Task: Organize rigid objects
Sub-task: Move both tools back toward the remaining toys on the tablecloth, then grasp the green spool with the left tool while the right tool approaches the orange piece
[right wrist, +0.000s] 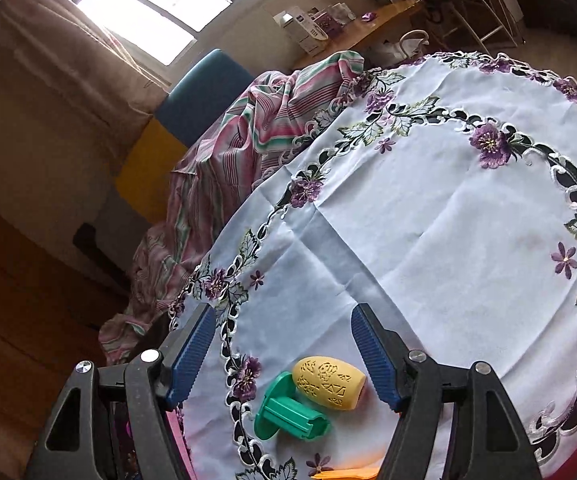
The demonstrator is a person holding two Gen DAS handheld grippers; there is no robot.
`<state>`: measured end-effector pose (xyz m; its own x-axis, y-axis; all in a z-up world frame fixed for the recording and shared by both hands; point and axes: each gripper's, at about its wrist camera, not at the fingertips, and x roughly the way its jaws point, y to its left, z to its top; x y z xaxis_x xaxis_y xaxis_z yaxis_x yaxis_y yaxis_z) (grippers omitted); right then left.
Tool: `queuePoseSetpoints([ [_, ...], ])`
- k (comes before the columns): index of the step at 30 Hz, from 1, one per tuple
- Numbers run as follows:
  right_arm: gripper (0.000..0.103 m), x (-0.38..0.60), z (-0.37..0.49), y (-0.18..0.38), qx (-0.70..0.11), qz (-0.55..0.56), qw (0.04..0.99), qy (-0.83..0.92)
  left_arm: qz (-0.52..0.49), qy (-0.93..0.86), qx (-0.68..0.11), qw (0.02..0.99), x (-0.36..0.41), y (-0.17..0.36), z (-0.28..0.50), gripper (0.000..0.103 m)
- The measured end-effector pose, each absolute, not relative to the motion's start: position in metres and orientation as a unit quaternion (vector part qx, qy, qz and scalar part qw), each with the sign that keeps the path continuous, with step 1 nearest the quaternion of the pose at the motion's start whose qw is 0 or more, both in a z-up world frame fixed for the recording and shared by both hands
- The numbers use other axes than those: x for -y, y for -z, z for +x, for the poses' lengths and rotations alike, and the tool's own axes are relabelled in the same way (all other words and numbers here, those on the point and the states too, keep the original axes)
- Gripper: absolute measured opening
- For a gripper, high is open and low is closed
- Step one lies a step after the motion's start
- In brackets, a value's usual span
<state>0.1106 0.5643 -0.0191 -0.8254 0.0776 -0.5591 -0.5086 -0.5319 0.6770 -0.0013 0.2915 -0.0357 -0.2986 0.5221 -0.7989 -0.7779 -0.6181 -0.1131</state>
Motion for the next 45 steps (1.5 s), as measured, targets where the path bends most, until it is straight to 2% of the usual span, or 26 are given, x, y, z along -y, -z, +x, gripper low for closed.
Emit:
queuePoseSetpoints([
  [5, 0.072, -0.563, 0.109, 0.018, -0.447, -0.238, 0.169, -0.845, -0.419, -0.767, -0.187, 0.449, -0.349, 0.043, 0.01, 0.096],
  [15, 0.072, -0.562, 0.107, 0.019, -0.447, -0.24, 0.157, -0.847, -0.417, -0.736, -0.239, 0.476, -0.413, 0.066, 0.012, 0.095],
  [16, 0.072, -0.563, 0.107, 0.019, -0.448, -0.24, 0.157, -0.847, -0.419, -0.735, -0.242, 0.474, -0.417, 0.07, 0.01, 0.08],
  [17, 0.072, -0.563, 0.107, 0.019, -0.45, -0.239, 0.156, -0.846, -0.429, -0.728, -0.239, 0.478, -0.418, 0.073, 0.008, 0.057],
  [18, 0.072, -0.564, 0.108, 0.02, -0.452, -0.239, 0.156, -0.845, -0.448, -0.719, -0.229, 0.48, -0.418, 0.078, 0.003, 0.056],
  [30, 0.072, -0.562, 0.095, 0.028, -0.446, -0.287, 0.152, -0.834, -0.431, -0.764, -0.147, 0.456, -0.329, 0.046, 0.007, 0.056],
  [36, 0.072, -0.548, 0.074, 0.036, -0.395, -0.394, 0.173, -0.812, -0.429, -0.779, -0.131, 0.437, -0.282, 0.038, 0.014, 0.056],
  [41, 0.072, -0.519, 0.071, 0.037, -0.328, -0.489, 0.142, -0.796, -0.416, -0.79, -0.118, 0.435, -0.251, 0.028, 0.021, 0.056],
  [45, 0.072, -0.505, 0.077, 0.043, -0.31, -0.54, 0.136, -0.771, -0.413, -0.795, -0.102, 0.433, -0.235, 0.023, 0.022, 0.056],
])
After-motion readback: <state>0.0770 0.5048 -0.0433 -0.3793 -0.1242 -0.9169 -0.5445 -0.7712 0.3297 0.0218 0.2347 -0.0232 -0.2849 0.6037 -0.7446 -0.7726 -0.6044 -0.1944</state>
